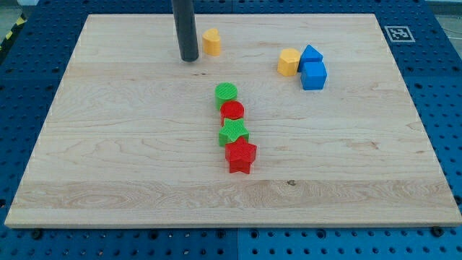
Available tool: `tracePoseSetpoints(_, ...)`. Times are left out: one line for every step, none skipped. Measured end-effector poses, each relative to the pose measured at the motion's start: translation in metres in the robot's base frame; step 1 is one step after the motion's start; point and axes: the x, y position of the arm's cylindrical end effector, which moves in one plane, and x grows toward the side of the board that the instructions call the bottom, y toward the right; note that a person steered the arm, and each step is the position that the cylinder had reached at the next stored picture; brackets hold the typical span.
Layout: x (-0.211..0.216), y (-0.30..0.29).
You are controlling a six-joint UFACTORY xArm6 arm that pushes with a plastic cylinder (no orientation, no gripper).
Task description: Move the yellow heart into the group of the yellow heart and blue blocks
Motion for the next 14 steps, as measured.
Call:
tracePoseSetpoints(-0.016, 0.000)
tracePoseSetpoints(-0.016, 0.000)
tracePoseSetpoints(-0.029, 0.001)
tracePoseSetpoints(-0.027, 0.014)
tracePoseSetpoints(-0.022, 0.038)
tracePoseSetpoints(-0.022, 0.039)
tracePoseSetpoints(-0.022, 0.039)
tracePoseSetpoints(-0.022, 0.047)
tracePoseSetpoints(-0.022, 0.061)
tracePoseSetpoints(-0.022, 0.069)
tracePoseSetpoints(-0.022, 0.079)
tracePoseSetpoints(-0.022, 0.079)
tracePoseSetpoints(-0.023, 0.086)
tracePoseSetpoints(-0.049, 0.086)
